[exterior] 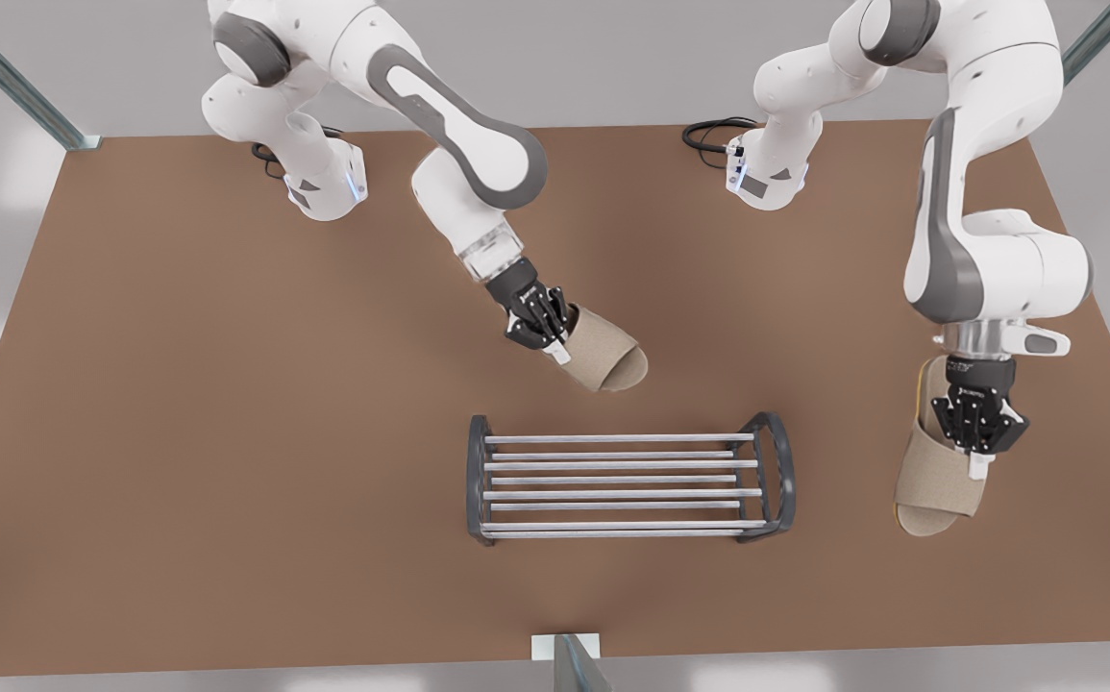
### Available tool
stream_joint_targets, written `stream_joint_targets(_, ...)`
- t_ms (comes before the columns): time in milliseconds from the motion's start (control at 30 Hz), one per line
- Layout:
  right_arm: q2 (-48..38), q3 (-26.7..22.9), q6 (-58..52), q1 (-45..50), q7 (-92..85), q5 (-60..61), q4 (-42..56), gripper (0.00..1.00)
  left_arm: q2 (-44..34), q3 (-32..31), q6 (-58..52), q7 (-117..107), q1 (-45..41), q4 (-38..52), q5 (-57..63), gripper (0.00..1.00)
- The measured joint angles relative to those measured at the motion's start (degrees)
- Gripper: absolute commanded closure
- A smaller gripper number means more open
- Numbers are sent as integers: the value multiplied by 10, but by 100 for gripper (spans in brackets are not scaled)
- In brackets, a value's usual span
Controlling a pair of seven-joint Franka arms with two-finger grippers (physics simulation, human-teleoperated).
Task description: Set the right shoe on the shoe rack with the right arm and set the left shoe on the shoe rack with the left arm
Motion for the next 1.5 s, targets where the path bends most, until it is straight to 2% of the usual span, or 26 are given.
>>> stream_joint_targets(167,86,-35,27,22,50,6,88,79,0,-4,13,-3,-1,1,0,79)
stream_joint_targets(333,135,-61,39,19,88,8,143,79,1,-6,18,-5,-3,1,0,79)
stream_joint_targets(867,243,-98,42,13,157,6,248,79,1,-6,22,-8,-3,0,0,79)
stream_joint_targets(1200,265,-109,38,16,176,3,253,79,-1,-6,22,-10,-4,0,0,79)
stream_joint_targets(1233,266,-110,38,17,178,3,253,73,-1,-7,22,-10,-4,0,0,79)
stream_joint_targets(1267,266,-110,38,17,179,3,253,4,-1,-7,22,-10,-4,0,0,79)
stream_joint_targets(1300,266,-110,38,16,182,2,254,0,-1,-7,23,-10,-4,0,0,79)
stream_joint_targets(1500,271,-111,36,16,193,-1,254,0,-1,-7,23,-11,-5,0,0,79)
